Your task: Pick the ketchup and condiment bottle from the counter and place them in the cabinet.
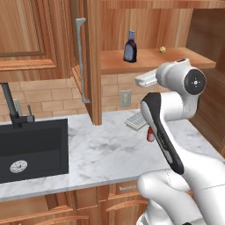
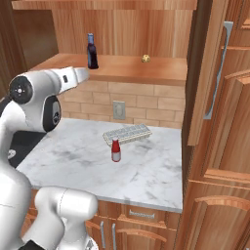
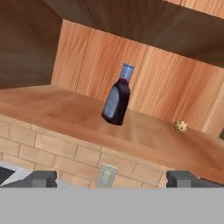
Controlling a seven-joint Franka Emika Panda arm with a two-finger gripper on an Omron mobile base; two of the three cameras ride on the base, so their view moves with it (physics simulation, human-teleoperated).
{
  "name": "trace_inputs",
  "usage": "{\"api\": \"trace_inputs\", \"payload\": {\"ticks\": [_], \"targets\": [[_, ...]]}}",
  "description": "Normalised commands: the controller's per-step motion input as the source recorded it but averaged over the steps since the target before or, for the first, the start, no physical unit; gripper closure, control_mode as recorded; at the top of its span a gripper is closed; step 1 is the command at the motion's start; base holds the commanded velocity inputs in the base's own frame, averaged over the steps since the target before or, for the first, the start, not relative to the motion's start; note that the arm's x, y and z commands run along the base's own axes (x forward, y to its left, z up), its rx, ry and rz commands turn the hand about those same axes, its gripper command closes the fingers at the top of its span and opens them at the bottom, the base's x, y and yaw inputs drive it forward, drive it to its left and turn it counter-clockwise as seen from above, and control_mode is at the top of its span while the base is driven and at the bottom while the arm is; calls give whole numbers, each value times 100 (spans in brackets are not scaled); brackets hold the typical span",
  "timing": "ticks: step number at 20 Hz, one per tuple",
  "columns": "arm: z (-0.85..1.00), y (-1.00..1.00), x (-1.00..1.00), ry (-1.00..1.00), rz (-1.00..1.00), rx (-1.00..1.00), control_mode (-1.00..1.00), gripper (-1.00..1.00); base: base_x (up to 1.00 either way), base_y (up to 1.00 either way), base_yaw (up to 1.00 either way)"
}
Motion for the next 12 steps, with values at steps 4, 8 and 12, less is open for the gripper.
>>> {"api": "trace_inputs", "payload": {"ticks": [4,8,12], "targets": [[-33,0,-41,5,-13,0,-100,-100,0,0,0],[-46,0,-19,10,-12,0,-100,-100,0,0,0],[-46,-6,-3,13,-10,0,-100,-100,0,0,0]]}}
